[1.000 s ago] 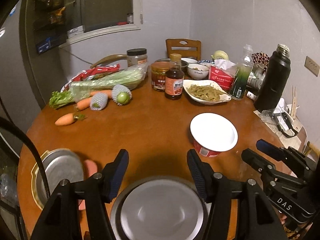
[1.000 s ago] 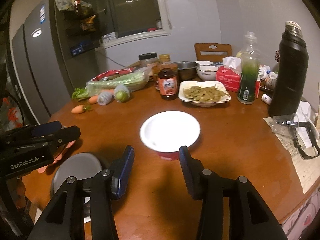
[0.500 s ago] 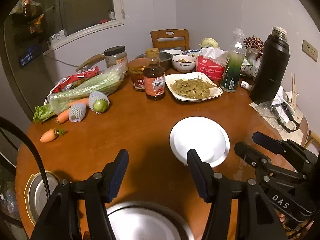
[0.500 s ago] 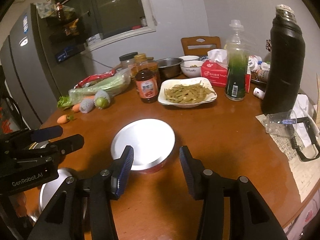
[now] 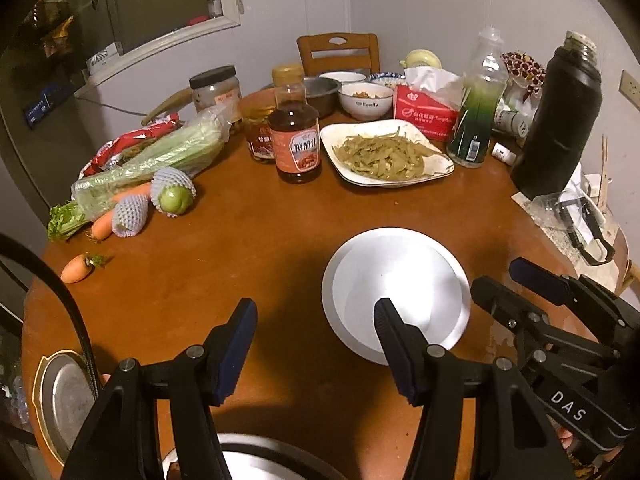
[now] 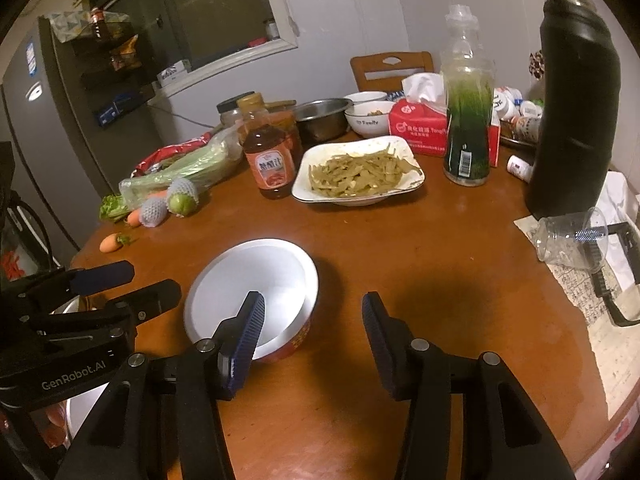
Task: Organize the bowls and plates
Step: 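Move the left tool to the second red bowl and grasp its rim, then carry the second red bowl onto the nested bowls and lower it in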
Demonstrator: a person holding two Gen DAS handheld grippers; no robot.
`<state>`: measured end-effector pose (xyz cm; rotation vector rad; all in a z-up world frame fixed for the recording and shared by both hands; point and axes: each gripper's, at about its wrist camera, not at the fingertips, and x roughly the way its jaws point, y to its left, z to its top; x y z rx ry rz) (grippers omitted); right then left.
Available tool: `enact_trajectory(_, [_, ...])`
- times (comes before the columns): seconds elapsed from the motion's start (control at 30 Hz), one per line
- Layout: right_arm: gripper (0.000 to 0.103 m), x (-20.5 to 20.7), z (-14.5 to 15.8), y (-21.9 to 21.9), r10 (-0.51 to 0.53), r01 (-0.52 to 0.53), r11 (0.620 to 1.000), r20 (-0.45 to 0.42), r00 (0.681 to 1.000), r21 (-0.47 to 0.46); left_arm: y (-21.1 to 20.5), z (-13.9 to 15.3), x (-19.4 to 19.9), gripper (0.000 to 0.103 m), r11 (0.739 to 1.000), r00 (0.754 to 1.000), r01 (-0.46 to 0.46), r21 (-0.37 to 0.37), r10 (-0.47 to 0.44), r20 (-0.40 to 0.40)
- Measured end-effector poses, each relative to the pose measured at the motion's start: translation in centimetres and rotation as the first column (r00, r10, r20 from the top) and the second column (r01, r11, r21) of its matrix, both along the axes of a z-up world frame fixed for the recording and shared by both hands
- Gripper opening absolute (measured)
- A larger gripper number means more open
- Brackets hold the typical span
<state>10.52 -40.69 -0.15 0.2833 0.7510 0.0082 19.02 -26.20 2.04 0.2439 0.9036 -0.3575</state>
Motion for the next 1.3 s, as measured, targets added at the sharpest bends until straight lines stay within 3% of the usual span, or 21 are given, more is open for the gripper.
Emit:
enact_trajectory(0.5, [0.052, 2.5, -2.1, -0.2, 0.037, -0.037, 0.999, -0.051, 0.998, 0.001, -0.6, -3.1, 2.6, 0.06, 0.999, 0.994, -0.017, 0.037, 0.021, -0.103])
enact_trajectory(0.8, [0.04, 3.2, -2.7, 0.7, 0.07, -0.07, 0.998, -0.061, 0.996, -0.002, -0.9, -3.8, 2.8, 0.06, 1.0, 0.991, 0.005, 0.023, -0.002, -0.132])
enact_trajectory(0.9, [0.033, 3.3, -2.9, 0.8, 0.079, -0.078, 0.997, -0.065, 0.995, 0.012, -1.0, -4.1, 2.9, 0.055, 1.0, 0.988, 0.016, 0.009, -0.014, -0.154])
enact_trajectory(1.07, [0.023, 3.3, -2.8, 1.7, 0.119, -0.119, 0.993, -0.056, 0.991, 0.006, -1.3, -4.4, 2.7, 0.033, 0.999, 0.981, 0.046, -0.011, -0.047, -0.186])
enact_trajectory(1.3, [0.022, 2.9, -1.9, 2.8, 0.139, -0.139, 0.99, -0.042, 0.989, 0.005, -0.3, -3.5, 1.8, 0.03, 0.999, 0.986, 0.042, -0.02, -0.045, -0.161])
